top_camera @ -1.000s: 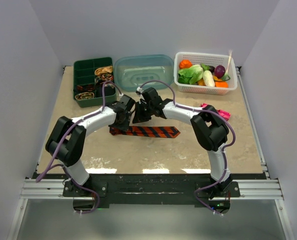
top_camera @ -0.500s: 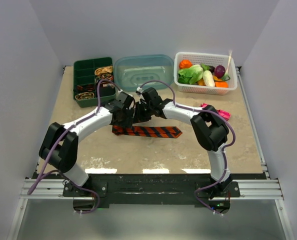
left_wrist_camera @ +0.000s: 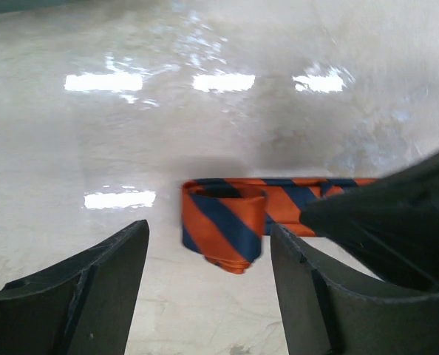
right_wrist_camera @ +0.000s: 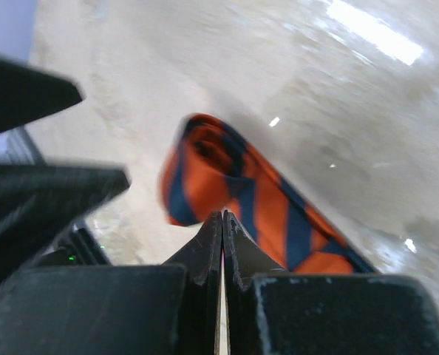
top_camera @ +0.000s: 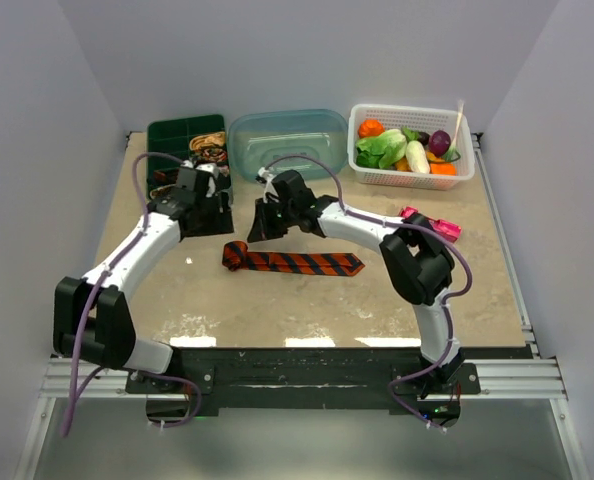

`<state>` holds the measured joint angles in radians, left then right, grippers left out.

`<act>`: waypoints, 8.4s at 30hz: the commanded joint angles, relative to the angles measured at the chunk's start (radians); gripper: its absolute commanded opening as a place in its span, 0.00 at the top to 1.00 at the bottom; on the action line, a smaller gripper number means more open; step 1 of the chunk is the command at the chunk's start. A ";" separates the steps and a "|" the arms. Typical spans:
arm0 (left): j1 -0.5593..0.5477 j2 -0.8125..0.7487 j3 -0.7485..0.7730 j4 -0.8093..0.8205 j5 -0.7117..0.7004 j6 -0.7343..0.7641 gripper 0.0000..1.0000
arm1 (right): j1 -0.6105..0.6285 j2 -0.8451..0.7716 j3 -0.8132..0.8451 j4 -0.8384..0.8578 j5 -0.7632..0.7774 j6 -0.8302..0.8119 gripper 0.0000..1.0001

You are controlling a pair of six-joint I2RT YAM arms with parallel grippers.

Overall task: Roll the ties
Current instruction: Roll the tie at the center of the board.

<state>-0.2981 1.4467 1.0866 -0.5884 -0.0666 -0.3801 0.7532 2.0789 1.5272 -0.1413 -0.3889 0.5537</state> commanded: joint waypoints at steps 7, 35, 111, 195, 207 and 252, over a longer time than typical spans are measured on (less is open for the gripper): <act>0.298 -0.069 -0.131 0.127 0.482 0.004 0.24 | 0.072 0.075 0.189 0.026 -0.079 -0.015 1.00; 0.375 -0.012 -0.281 0.229 0.623 0.000 0.25 | 0.017 0.058 -0.024 0.032 -0.033 -0.057 1.00; -0.007 0.006 -0.499 0.688 0.304 -0.198 1.00 | -0.005 0.282 0.252 -0.078 -0.005 -0.052 1.00; 0.254 0.216 -0.527 0.869 0.758 -0.252 0.32 | 0.031 0.093 -0.033 -0.026 0.111 -0.135 1.00; 0.244 0.179 -0.554 0.960 0.745 -0.270 0.61 | 0.031 0.095 -0.007 -0.032 0.093 -0.132 1.00; 0.266 0.189 -0.487 0.946 0.659 -0.324 0.96 | 0.032 0.006 -0.032 -0.109 0.053 -0.175 1.00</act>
<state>-0.0406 1.6859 0.5545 0.4091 0.6739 -0.7631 0.7853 2.1265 1.4586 -0.2001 -0.2852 0.3836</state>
